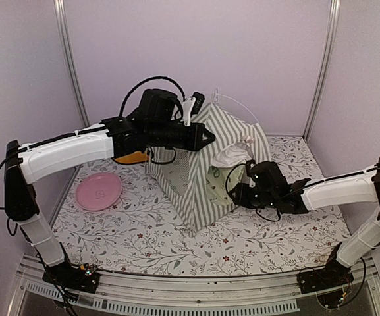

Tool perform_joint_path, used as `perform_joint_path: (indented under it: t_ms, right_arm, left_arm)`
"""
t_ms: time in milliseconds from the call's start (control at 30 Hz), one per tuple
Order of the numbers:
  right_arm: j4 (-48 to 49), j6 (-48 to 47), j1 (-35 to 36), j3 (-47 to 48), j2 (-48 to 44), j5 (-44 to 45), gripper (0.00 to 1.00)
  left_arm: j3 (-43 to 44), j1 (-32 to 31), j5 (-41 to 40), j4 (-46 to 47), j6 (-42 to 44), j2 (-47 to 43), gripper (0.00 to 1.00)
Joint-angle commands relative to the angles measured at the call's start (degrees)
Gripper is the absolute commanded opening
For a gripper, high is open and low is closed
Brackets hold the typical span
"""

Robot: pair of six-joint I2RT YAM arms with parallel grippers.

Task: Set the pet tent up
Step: Adjust the cushion in the tent.

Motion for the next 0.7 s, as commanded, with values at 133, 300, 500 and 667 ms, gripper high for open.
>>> perform_joint_path:
  t_ms: [133, 300, 500, 667]
  right_arm:
    - [-9.40, -6.05, 0.78, -2.84, -21.80, 3.70, 0.70]
    - [-15.04, -7.80, -2.56, -3.49, -30.80, 4.62, 0.69]
    - [-11.70, -12.39, -7.44, -4.32, -28.85, -1.16, 0.50]
    - [-2.94, -19.38, -7.32, -6.57, -22.62, -2.85, 0.49]
  left_arm:
    - [-3.94, 3.04, -0.26, -2.44, 0.57, -3.63, 0.00]
    - [-5.22, 4.36, 1.39, -2.40, 1.43, -4.90, 0.00]
    - [-4.72, 4.51, 4.47, -2.81, 2.92, -4.45, 0.00]
    - [-4.61, 4.52, 6.65, -3.13, 3.88, -4.07, 0.00]
